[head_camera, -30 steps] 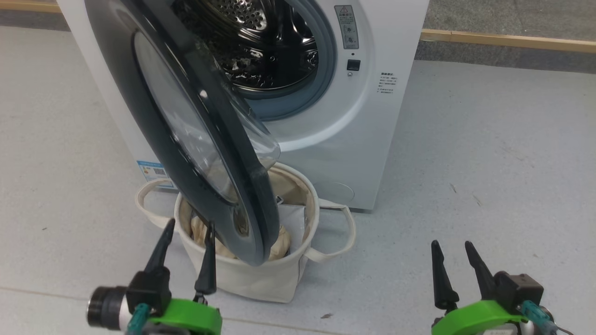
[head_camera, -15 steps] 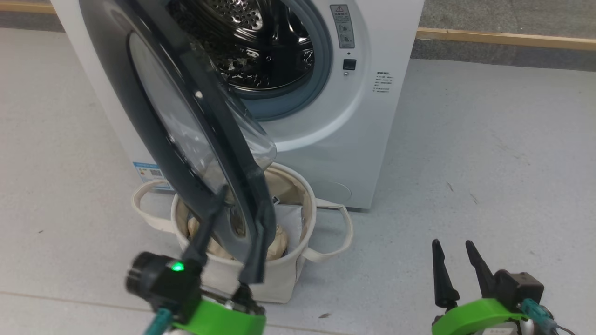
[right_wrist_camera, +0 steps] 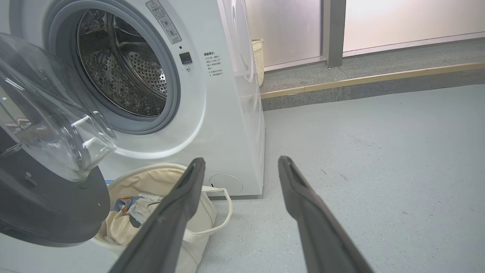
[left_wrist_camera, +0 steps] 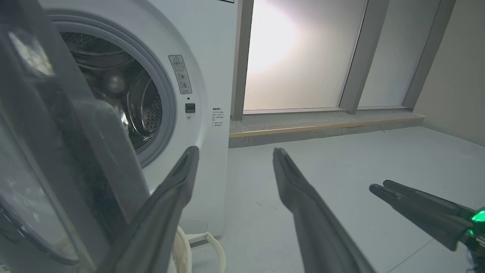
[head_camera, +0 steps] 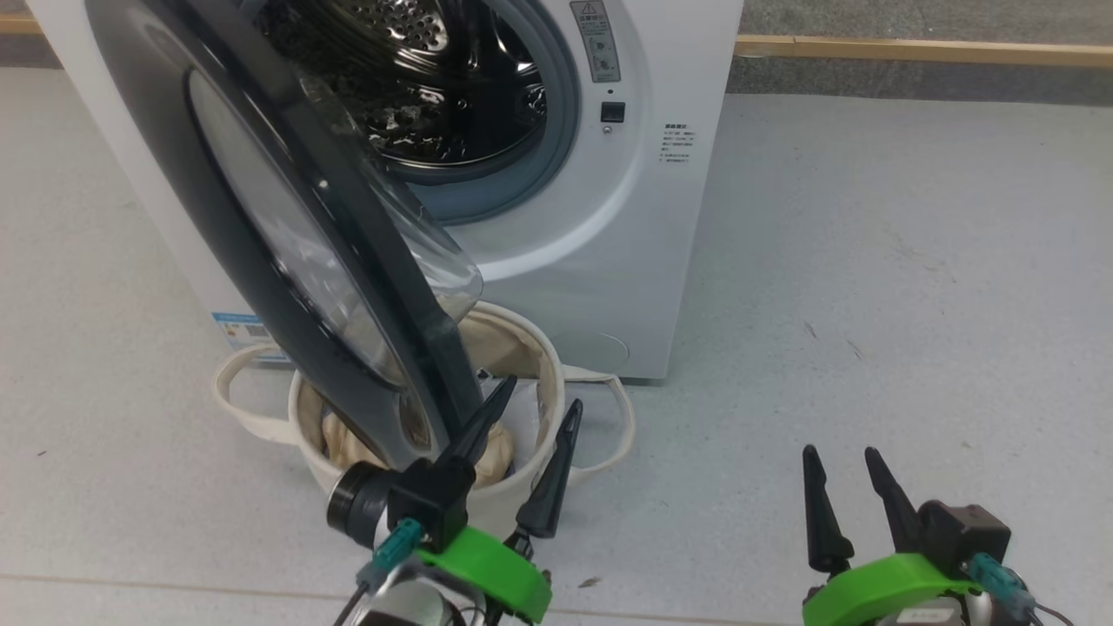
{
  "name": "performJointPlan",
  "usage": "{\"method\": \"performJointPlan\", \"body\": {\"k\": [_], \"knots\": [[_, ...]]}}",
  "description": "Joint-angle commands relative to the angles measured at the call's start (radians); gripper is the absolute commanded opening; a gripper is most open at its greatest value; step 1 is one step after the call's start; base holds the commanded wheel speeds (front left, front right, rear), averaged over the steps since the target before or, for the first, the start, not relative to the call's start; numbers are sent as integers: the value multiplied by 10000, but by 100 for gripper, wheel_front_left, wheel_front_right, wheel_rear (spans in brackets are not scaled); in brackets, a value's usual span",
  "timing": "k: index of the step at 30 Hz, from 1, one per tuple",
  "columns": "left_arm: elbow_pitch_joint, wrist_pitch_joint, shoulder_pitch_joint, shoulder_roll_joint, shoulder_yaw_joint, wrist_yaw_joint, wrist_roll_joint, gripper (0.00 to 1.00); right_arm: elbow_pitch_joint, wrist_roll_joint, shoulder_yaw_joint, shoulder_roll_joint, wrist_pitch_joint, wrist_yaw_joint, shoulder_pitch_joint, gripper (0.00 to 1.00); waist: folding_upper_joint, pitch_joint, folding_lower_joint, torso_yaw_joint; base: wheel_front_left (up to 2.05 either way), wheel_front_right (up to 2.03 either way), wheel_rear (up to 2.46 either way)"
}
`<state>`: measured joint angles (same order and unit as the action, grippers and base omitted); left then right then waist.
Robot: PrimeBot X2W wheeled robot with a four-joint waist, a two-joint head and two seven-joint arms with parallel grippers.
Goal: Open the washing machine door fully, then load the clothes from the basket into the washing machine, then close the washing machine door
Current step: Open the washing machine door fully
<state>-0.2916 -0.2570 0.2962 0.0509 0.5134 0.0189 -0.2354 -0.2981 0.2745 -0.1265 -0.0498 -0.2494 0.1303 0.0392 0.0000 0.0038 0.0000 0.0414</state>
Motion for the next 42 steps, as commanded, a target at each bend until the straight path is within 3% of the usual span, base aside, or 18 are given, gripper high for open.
{"method": "performJointPlan", "body": {"k": [1, 2, 5, 12, 20, 32, 42], "knots": [[81, -47, 511, -5, -190, 103, -160, 83, 258, 56, -277, -5, -124, 4, 543, 100, 0, 19, 0, -61, 0, 0, 0], [-86, -47, 601, -6, -111, 140, -253, 0, 246, 74, -293, -5, -124, 4, 551, 100, 0, 31, 0, -98, 0, 0, 0], [-469, -47, 852, -6, 93, 224, -495, 0, 218, 129, -325, -5, -124, 4, 564, 100, 0, 65, 0, -158, 0, 0, 0], [-876, -47, 1449, -6, 41, 1081, -903, 0, 151, 260, -464, -5, -124, 4, 633, 100, 0, 188, 0, -161, 0, 0, 0], [-1426, -47, 1731, -6, -143, 1686, -1175, 0, 118, 361, -561, -5, -124, 4, 638, 100, 0, 143, 0, -60, 0, 0, 0], [-1368, -48, 1213, -6, -988, 1722, -873, 0, 90, 514, -669, -5, -124, 4, 536, 100, 0, 190, 0, 736, 0, 0, 0], [-827, -48, 576, -7, -1316, 1689, -622, 0, 22, 579, -691, -5, -124, 4, 475, 100, 0, 32, 0, 2093, 0, 0, 0]]}}
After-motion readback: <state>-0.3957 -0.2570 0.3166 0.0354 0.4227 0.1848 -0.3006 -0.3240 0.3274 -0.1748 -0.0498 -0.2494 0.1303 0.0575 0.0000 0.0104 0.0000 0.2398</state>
